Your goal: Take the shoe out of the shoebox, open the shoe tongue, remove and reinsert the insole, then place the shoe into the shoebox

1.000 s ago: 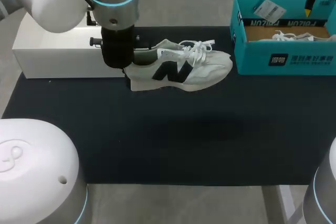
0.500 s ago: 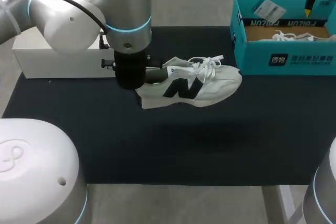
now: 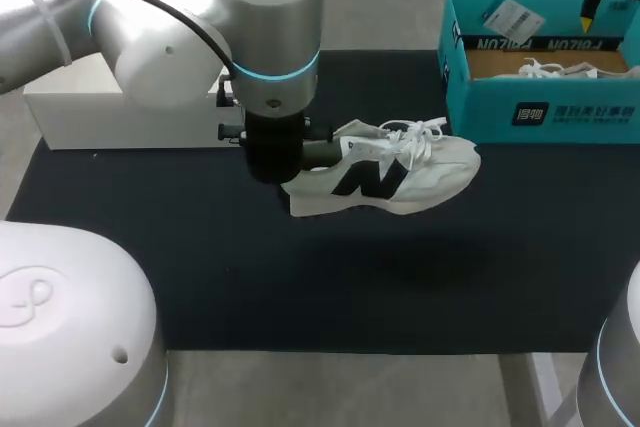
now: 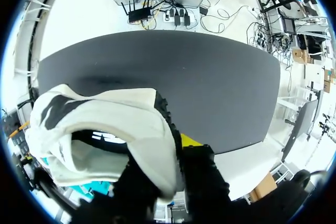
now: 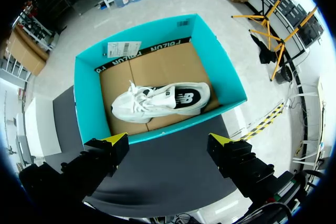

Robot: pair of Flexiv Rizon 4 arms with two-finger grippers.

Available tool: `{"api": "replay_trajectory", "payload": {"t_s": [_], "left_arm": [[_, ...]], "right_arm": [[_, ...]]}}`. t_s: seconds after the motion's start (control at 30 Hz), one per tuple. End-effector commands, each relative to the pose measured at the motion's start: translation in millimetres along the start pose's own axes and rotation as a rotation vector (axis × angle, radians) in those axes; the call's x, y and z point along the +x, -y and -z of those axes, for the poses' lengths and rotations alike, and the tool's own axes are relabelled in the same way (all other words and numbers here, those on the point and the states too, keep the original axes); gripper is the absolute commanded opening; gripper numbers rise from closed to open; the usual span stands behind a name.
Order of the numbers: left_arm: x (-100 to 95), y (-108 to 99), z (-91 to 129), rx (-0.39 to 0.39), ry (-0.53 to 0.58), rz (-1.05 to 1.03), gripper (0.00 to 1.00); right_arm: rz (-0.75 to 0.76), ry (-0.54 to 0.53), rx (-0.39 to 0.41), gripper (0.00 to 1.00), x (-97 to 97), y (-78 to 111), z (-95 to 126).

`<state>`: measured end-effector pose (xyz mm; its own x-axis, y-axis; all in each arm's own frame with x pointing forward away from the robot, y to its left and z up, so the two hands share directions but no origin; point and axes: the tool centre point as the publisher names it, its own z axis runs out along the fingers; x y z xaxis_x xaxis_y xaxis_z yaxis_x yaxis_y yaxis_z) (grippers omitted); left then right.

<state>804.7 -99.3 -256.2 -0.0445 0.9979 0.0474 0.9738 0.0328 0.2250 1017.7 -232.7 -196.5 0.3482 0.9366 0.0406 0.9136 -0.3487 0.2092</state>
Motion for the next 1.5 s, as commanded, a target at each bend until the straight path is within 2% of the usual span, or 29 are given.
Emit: {"api": "replay_trajectory", "payload": {"t_s": [0.03, 0.4, 0.57, 0.73, 1.07, 1.3, 1.5], "left_arm": [[-13.0, 0, -24, 0.005, -0.009, 0.007, 0.0], [-19.4, 18, -77, 0.013, -0.041, -0.007, 0.0], [-21.5, 27, -94, -0.012, -0.069, 0.055, 0.0], [-29.5, 32, -110, -0.002, -0.101, 0.048, 0.0], [-37.3, 41, -116, 0.01, -0.112, -0.018, 0.0], [-41.8, 33, -111, -0.021, -0.099, 0.027, 0.0], [-46.8, 29, -115, -0.016, -0.103, 0.015, 0.0]], "right_arm": [[-0.001, -0.001, -0.002, 1.0, -0.3, 0.6, 0], [-0.001, -0.001, -0.002, 1.0, -0.3, 0.6, 0], [-0.001, -0.001, -0.002, 1.0, -0.3, 0.6, 0], [-0.001, -0.001, -0.002, 1.0, -0.3, 0.6, 0], [-0.001, -0.001, -0.002, 1.0, -0.3, 0.6, 0], [-0.001, -0.001, -0.002, 1.0, -0.3, 0.6, 0], [-0.001, -0.001, -0.002, 1.0, -0.3, 0.6, 0]]}}
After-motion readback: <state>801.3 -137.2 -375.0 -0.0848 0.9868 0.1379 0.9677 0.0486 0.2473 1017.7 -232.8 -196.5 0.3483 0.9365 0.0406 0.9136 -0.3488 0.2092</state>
